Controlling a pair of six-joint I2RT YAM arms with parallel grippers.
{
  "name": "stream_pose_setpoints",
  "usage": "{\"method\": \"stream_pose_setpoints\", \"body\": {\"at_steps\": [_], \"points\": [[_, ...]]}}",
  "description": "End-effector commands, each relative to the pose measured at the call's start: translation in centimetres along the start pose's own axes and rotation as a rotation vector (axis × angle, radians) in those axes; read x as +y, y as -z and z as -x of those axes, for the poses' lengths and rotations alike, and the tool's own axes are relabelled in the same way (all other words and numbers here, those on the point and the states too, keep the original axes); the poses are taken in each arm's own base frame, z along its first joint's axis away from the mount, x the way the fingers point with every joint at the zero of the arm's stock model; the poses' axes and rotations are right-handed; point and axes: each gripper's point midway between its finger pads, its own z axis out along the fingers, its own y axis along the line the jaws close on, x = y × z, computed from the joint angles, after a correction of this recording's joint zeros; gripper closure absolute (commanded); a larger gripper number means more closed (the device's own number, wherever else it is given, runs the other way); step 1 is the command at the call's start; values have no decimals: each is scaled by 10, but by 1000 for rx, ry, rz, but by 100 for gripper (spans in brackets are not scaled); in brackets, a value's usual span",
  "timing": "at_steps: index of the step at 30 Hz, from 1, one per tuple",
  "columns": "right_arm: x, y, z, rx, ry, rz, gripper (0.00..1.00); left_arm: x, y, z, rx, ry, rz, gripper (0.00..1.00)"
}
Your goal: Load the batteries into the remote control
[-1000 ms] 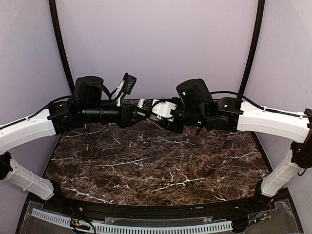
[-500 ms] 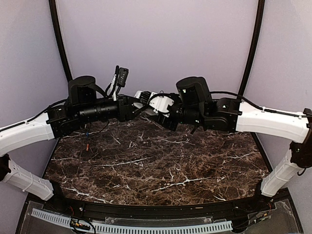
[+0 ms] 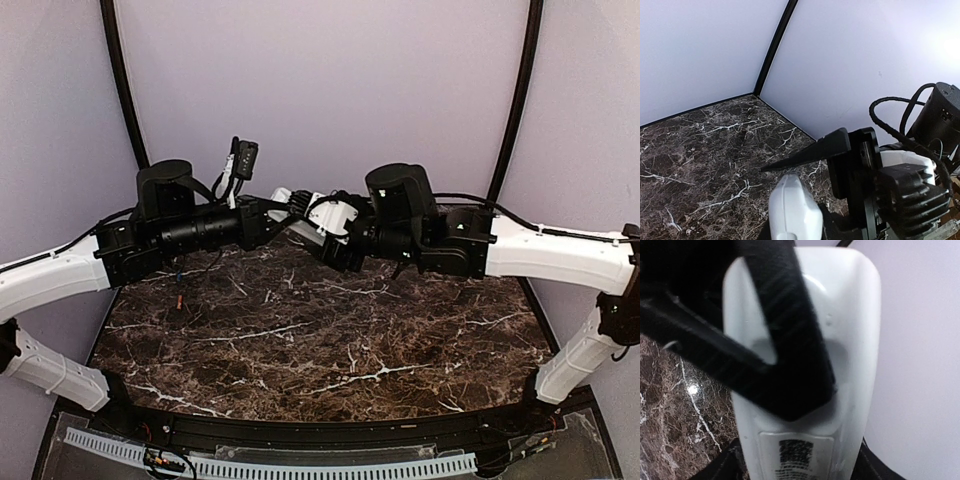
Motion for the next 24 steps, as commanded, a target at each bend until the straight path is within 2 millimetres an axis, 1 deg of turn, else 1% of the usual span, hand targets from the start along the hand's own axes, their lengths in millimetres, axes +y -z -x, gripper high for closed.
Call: {"method": "stream_pose_setpoints", "body": {"at_steps": [1, 2, 3, 4, 5, 8, 9, 11, 14, 17, 18, 20, 22, 24], "points": [[-10, 36, 51, -258, -40, -25, 19, -18, 17, 17, -79, 33, -96, 100], [-7, 41, 52, -287, -44, -19, 9, -21, 20, 20, -96, 36, -114, 100], [-6, 45, 54, -316, -44, -18, 2, -23, 22, 20, -97, 42, -128, 100], [-4, 49, 53, -339, -42, -13, 2, -26, 25, 22, -110, 42, -141, 100], [1, 50, 51, -355, -36, -4, 1, -30, 27, 24, -118, 43, -159, 100], [0, 53, 47, -368, -39, -16, 1, -37, 31, 24, -122, 42, -199, 100], [0, 53, 46, -366, -39, -17, 1, -41, 34, 28, -137, 38, -220, 100], [3, 55, 44, -369, -42, 5, 1, -43, 39, 27, -151, 33, -235, 100], [8, 68, 46, -428, -77, 81, 1, -46, 46, 29, -183, 24, -252, 100], [4, 83, 49, -482, -114, 101, 2, -49, 52, 31, -211, 16, -275, 100], [2, 84, 50, -493, -111, 94, 1, -50, 52, 31, -209, 16, -280, 100], [2, 84, 50, -501, -102, 89, 1, -52, 52, 29, -202, 17, -294, 100], [4, 80, 49, -494, -101, 94, 2, -55, 52, 29, -204, 18, -317, 100], [1, 78, 51, -496, -132, 114, 4, -58, 52, 30, -208, 19, -331, 100]]}}
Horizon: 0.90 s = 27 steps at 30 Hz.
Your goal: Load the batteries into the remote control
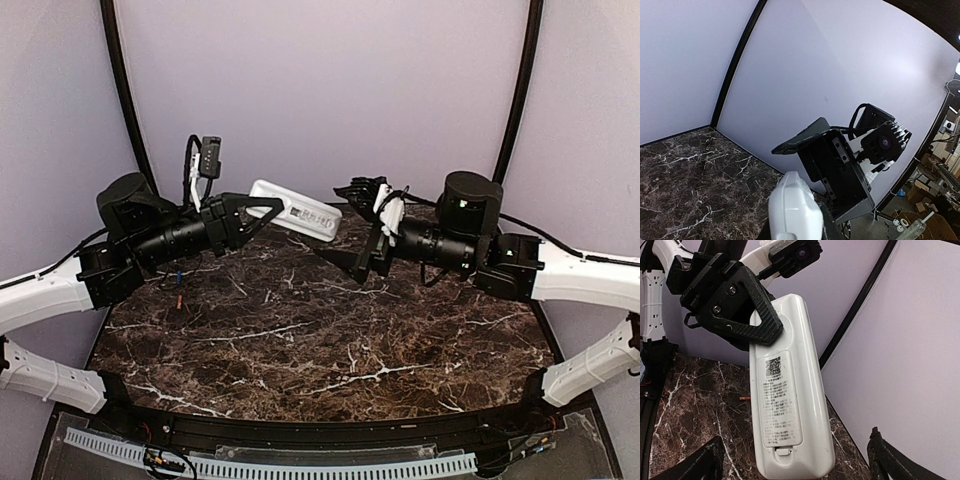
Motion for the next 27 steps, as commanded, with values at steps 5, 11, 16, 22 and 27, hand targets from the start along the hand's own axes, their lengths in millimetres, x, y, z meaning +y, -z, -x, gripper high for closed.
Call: {"method": "stream_pose_setpoints", "body": {"at_steps": [5, 11, 16, 22, 27], "points": [[-13, 19, 30, -188, -279, 239, 6, -18, 8, 18, -77, -30, -76, 100], [-16, 42, 57, -386, -410, 289, 4, -20, 18, 36, -207, -32, -84, 100], [-22, 21, 70, -338, -607, 396, 15, -28, 17, 48, -274, -63, -126, 100], [-21, 4, 58, -274, -674, 413, 25, -29, 10, 47, -271, -73, -145, 100], [-9, -8, 63, -245, -686, 486, 38, -26, 7, 42, -266, -72, -140, 100]]}}
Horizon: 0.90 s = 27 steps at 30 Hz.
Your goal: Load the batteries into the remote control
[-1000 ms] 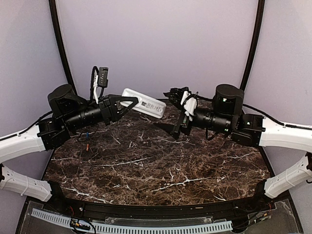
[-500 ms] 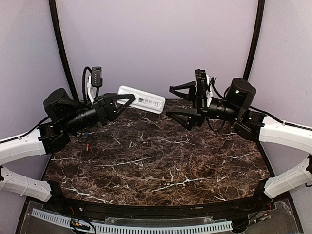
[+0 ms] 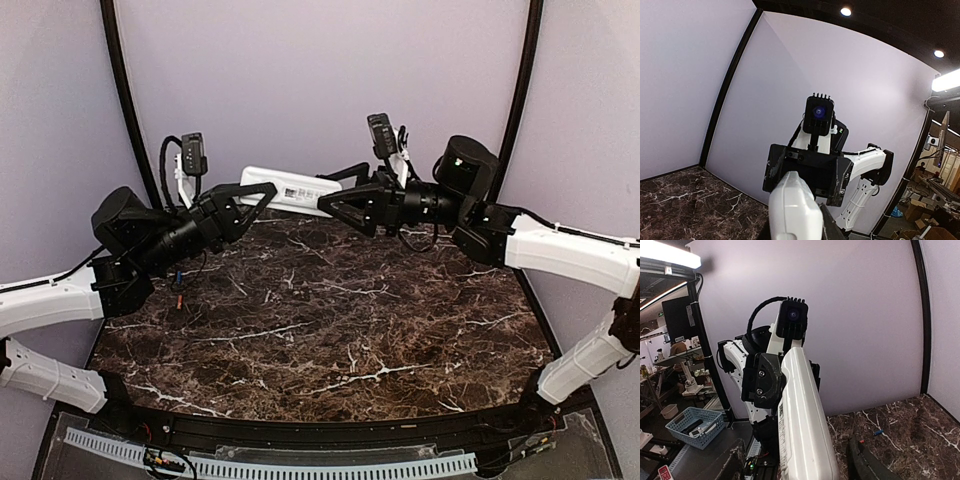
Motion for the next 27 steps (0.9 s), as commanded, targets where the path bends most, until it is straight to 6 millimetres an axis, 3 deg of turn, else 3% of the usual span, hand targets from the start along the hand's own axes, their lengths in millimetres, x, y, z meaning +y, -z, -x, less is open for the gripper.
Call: {"method": "stream_pose_setpoints", "body": {"at_steps": [1, 14, 19, 21, 22, 24, 26, 27], "points": [[14, -15, 3, 34, -28, 71, 40, -12, -2, 15, -57, -29, -41, 100], [25, -20, 0, 54, -28, 126, 91, -6, -3, 10, -41, -43, -19, 100], [26, -19, 0, 74, -29, 124, 100, -3, -4, 3, -15, -46, -8, 97], [24, -18, 1, 91, -37, 112, 100, 2, -3, 0, 3, -62, 22, 74], [22, -16, 2, 97, -43, 100, 100, 4, -1, -3, 24, -85, 40, 55], [16, -12, 2, 117, -63, 68, 100, 9, 3, -4, 56, -137, 86, 34], [11, -7, 1, 136, -76, 33, 100, 15, 10, -2, 89, -210, 143, 21], [8, -4, 1, 147, -79, 13, 100, 14, 14, 9, 75, -243, 173, 17]]}}
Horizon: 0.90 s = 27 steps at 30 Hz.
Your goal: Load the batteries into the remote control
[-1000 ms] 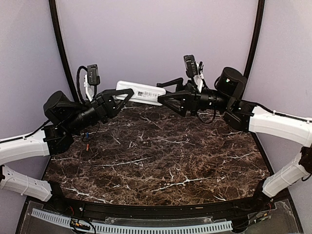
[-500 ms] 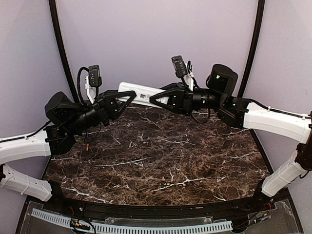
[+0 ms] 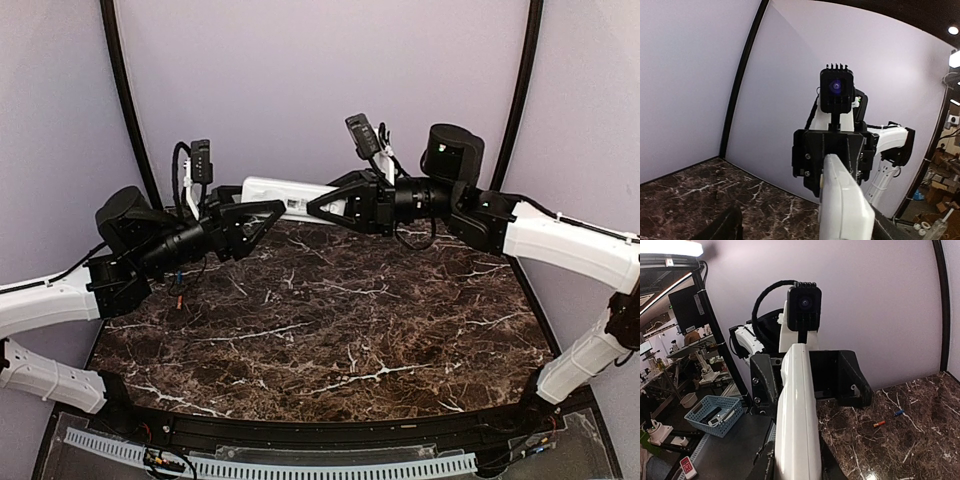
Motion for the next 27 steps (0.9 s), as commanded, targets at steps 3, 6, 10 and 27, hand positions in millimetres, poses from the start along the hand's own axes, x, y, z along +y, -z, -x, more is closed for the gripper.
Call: {"method": "stream_pose_setpoints", "body": {"at_steps": [3, 6, 10, 27], "points": [[-12, 19, 4, 87, -15, -142, 100, 14, 28, 19, 107, -299, 192, 2], [-29, 29, -3, 163, -77, -248, 100, 17, 40, 13, 226, -469, 222, 1], [-50, 39, -13, 244, -163, -373, 100, 18, 41, -13, 422, -668, 226, 1], [-33, 34, -34, 367, -219, -247, 100, 13, 10, -63, 625, -1271, 178, 1]]}}
